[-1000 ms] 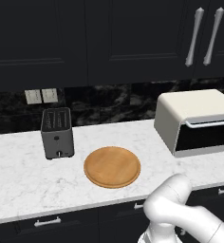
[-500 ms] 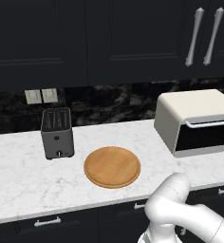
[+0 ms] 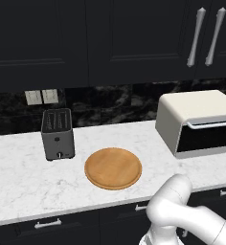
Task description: Pick up the kebab skewer and baguette bread, and place them inside the toaster oven. Close the toaster oven door and start by setting the timer.
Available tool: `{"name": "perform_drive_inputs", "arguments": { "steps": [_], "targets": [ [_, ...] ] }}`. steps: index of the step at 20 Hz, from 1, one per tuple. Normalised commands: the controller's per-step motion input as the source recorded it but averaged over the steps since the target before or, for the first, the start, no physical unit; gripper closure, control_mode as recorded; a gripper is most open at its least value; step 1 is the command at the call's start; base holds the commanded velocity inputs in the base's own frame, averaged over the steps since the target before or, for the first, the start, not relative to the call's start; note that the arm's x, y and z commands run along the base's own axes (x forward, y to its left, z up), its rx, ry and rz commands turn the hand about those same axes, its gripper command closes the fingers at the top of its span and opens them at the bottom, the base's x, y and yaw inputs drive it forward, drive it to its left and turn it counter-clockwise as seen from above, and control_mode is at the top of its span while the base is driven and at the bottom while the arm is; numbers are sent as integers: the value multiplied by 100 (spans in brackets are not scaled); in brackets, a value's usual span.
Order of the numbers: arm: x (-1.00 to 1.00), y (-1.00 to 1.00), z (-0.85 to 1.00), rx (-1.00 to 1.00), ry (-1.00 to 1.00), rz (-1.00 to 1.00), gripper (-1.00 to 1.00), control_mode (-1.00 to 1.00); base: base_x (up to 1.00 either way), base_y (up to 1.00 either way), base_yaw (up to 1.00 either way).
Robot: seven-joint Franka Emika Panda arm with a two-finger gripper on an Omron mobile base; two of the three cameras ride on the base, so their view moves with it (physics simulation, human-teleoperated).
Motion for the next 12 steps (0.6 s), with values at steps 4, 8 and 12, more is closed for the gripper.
{"name": "perform_drive_inputs", "arguments": {
  "steps": [4, 8, 12],
  "targets": [
    [29, -11, -3, 0, 1, -8, -100, -100, 0, 0, 0],
    [5, -13, -1, 0, 0, -6, -100, -100, 0, 0, 0],
    [0, 0, 2, 3, 0, -7, -100, -100, 0, 0, 0]
  ]
}}
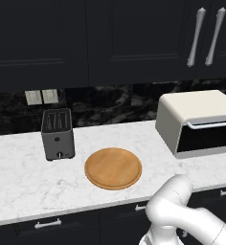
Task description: Pick up the kebab skewer and baguette bread, and place them inside the toaster oven. Close the toaster oven door and start by setting the timer.
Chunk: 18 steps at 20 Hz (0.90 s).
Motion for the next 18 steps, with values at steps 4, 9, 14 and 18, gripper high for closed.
{"name": "perform_drive_inputs", "arguments": {
  "steps": [4, 9, 14, 18],
  "targets": [
    [0, -1, 21, 7, 0, -5, -100, -100, 0, 0, 0],
    [0, 0, 17, 10, 0, -3, -100, -100, 0, 0, 0],
    [0, 0, 1, 10, 0, 0, -100, -100, 0, 0, 0],
    [0, 0, 0, 7, -1, 0, -100, -100, 0, 0, 0]
  ]
}}
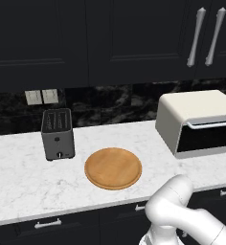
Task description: Pick up the kebab skewer and baguette bread, and place them inside the toaster oven. Close the toaster oven door and start by setting the timer.
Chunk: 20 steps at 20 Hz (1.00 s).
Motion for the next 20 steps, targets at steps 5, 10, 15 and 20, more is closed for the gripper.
{"name": "perform_drive_inputs", "arguments": {
  "steps": [5, 10, 15, 20],
  "targets": [
    [8, 0, 8, 2, -5, 0, 100, -100, 0, 0, 0],
    [4, 0, 11, 0, -5, -1, 100, -100, 0, 0, 0],
    [0, 0, 17, 0, -2, -5, 100, -100, 0, 0, 0],
    [0, 0, 24, 2, 0, -7, 100, -100, 0, 0, 0]
  ]
}}
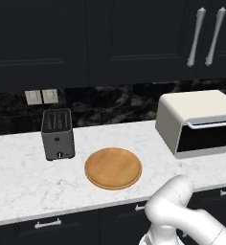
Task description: Pick up the kebab skewer and baguette bread, and place them inside the toaster oven. Close the toaster oven door and start by setting the timer.
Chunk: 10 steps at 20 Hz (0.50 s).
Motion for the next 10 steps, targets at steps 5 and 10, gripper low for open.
{"name": "perform_drive_inputs", "arguments": {
  "steps": [5, 10],
  "targets": [
    [0, 0, 36, 2, 0, -4, 100, -100, 0, 0, 0],
    [0, 0, 34, 10, -1, -1, 100, -100, 0, 0, 0]
  ]
}}
